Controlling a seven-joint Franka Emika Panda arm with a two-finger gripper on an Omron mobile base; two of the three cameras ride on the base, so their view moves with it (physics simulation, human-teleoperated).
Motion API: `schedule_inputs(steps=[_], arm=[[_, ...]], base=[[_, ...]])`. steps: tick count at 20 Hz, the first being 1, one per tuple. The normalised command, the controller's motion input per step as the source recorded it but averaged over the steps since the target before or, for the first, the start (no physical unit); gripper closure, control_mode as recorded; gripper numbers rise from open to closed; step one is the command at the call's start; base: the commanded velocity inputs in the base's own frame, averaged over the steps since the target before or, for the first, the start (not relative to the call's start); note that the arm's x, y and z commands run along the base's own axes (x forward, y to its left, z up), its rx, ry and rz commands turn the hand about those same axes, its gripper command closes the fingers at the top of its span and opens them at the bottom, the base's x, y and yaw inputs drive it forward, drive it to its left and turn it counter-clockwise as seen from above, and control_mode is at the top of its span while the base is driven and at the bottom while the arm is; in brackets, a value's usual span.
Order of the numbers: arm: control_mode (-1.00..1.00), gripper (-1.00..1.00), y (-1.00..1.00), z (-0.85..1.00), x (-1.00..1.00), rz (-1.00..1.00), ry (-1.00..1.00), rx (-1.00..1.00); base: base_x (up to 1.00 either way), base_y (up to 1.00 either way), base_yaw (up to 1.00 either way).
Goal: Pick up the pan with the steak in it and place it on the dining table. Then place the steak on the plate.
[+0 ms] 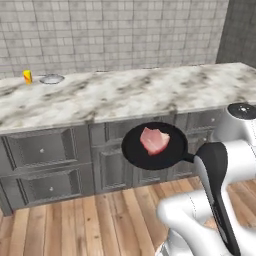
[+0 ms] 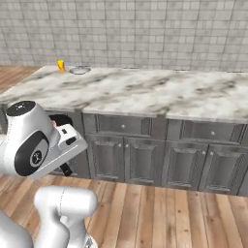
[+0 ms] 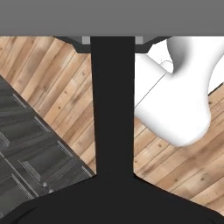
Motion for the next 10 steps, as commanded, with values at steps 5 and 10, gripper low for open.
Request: schedule_inputs(steps=[5,10], arm=[[1.00,1.00,0.00,0.00,0.00,0.00,0.00,0.00],[1.00,1.00,0.00,0.00,0.00,0.00,0.00,0.00]], base=[[0.03,1.00,0.00],[0.04,1.00,0.00]])
